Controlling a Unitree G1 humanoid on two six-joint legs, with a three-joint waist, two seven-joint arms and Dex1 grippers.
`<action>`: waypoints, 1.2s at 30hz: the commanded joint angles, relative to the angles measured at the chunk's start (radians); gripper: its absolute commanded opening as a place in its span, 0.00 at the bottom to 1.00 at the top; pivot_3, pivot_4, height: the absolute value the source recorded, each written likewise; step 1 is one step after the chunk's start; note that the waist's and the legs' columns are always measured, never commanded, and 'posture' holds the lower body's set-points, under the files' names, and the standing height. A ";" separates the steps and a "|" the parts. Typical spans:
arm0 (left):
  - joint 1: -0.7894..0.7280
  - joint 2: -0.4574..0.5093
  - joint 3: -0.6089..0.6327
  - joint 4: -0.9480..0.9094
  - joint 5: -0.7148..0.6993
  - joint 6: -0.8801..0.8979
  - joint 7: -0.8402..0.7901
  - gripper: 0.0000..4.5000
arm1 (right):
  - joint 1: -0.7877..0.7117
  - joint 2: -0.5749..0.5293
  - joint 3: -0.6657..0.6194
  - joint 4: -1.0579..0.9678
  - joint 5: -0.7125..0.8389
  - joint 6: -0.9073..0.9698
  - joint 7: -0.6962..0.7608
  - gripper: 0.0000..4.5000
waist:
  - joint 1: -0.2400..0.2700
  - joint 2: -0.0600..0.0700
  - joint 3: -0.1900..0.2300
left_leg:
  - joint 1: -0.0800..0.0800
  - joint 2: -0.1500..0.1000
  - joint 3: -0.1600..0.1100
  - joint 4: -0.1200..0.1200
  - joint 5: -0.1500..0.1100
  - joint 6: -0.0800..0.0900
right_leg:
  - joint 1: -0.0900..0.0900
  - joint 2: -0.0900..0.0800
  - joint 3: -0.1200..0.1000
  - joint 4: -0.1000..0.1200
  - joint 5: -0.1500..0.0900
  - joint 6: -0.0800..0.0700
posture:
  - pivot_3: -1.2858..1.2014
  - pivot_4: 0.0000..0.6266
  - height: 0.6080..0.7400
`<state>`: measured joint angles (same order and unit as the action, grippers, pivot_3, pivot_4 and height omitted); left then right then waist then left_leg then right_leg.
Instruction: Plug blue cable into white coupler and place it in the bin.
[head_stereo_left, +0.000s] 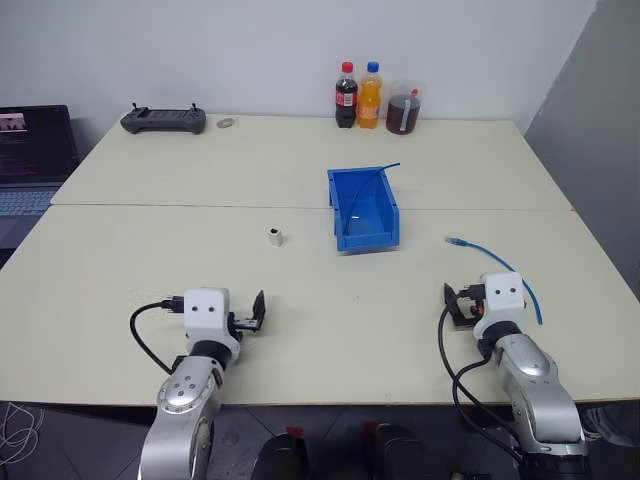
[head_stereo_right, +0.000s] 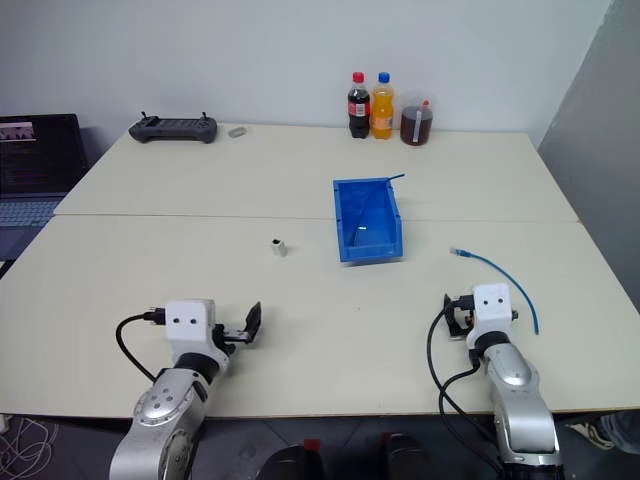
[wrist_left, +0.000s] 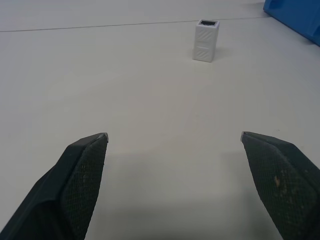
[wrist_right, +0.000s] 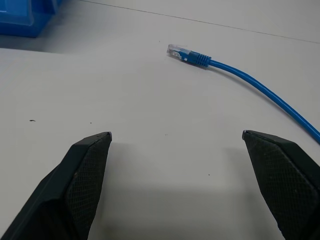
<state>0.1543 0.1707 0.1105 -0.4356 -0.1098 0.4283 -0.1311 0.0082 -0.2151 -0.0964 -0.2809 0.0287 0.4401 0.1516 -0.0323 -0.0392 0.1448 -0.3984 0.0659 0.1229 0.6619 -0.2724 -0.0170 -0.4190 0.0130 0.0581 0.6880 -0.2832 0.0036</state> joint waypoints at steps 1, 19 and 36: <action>-0.009 0.031 -0.035 -0.066 -0.044 -0.011 -0.082 1.00 | -0.008 -0.025 -0.023 -0.053 0.026 0.010 0.025 0.99 | 0.000 0.000 0.000 | 0.000 0.000 0.000 0.000 0.000 0.000 | 0.000 0.000 0.000 0.000 0.000 0.000 | 0.52 0.24 1.00; -0.627 0.091 -0.450 0.385 -0.059 -0.186 -0.669 1.00 | -0.472 -0.450 -0.095 0.757 0.118 -0.190 0.484 0.99 | -0.006 0.005 0.002 | 0.003 -0.004 -0.002 0.001 0.003 0.007 | 0.012 0.001 -0.009 -0.010 0.005 0.003 | 0.52 0.24 1.00; -0.727 0.059 -0.436 0.485 -0.050 -0.219 -0.713 1.00 | -0.744 -0.490 0.020 1.319 0.059 -0.248 0.828 0.61 | -0.003 0.012 0.005 | 0.004 -0.003 -0.011 0.001 0.006 0.001 | 0.013 -0.001 -0.010 -0.007 0.003 -0.001 | 0.52 0.24 1.00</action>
<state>-0.5635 0.2323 -0.3435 0.0834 -0.1542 0.2231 -0.8412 -0.7352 -0.7091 -0.0948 0.9976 0.1006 0.1972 0.9552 -0.0353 -0.0276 0.1494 -0.3944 0.0627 0.1122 0.6634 -0.2661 -0.0165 -0.4056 0.0121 0.0482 0.6810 -0.2806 0.0029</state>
